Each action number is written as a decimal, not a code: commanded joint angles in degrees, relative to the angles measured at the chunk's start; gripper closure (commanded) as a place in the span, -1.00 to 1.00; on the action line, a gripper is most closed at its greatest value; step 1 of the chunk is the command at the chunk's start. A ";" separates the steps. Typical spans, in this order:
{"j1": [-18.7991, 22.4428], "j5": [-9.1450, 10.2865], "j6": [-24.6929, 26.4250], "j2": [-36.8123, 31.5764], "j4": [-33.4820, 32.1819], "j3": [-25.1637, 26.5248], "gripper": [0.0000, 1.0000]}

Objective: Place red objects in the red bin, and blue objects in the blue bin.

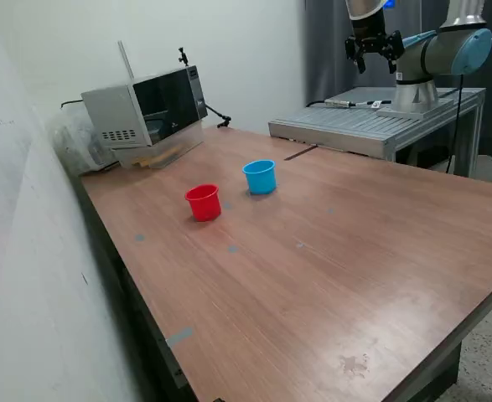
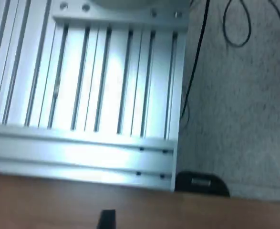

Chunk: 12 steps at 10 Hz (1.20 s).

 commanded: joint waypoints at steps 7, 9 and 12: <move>-0.33 -0.13 -0.09 -0.83 10.37 -0.23 -1.00; -0.42 -0.13 -0.09 -0.83 10.37 -0.41 -1.00; -0.42 -0.13 -0.09 -0.83 10.37 -0.32 -1.00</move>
